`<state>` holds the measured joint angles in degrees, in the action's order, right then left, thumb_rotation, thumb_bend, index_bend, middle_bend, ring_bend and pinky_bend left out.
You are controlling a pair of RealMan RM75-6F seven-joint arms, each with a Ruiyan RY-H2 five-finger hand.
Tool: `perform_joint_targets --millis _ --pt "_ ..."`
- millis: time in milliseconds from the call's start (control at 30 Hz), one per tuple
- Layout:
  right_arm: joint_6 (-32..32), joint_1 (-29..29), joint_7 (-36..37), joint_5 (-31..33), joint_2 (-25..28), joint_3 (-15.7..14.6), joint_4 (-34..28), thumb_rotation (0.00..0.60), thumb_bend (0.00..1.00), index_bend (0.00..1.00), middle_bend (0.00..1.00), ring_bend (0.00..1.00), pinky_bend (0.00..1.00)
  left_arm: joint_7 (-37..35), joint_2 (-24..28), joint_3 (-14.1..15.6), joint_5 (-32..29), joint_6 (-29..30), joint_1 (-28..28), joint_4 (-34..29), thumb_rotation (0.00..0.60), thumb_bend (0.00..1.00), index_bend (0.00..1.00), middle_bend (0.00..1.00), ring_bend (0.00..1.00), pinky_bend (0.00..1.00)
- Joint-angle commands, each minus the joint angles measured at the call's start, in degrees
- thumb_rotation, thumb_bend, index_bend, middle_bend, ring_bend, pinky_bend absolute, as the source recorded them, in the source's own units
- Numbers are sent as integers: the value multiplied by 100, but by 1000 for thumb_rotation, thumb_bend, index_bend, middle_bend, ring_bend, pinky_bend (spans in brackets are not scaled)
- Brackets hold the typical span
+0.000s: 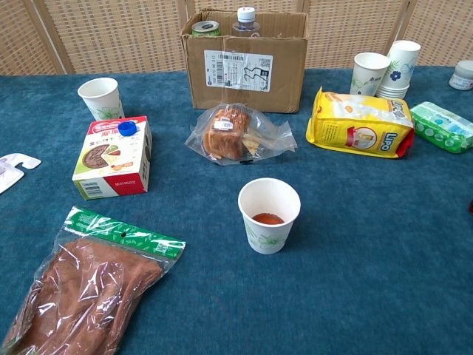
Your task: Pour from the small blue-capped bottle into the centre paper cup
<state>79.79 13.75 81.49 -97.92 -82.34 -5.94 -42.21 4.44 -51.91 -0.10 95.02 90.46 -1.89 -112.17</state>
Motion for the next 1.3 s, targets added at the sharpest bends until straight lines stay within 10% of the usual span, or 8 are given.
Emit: perform_joint_targets --millis 33,1300 --pt "-52 47 131 -11 -130 -56 222 600 0 0 0 0 0 81 4 -9 10 14 5 -53 600 247 0 0 0 0" --pt "493 136 1494 -177 -970 -350 1598 600 0 0 0 0 0 954 -85 15 38 27 131 -703 600 247 0 0 0 0"
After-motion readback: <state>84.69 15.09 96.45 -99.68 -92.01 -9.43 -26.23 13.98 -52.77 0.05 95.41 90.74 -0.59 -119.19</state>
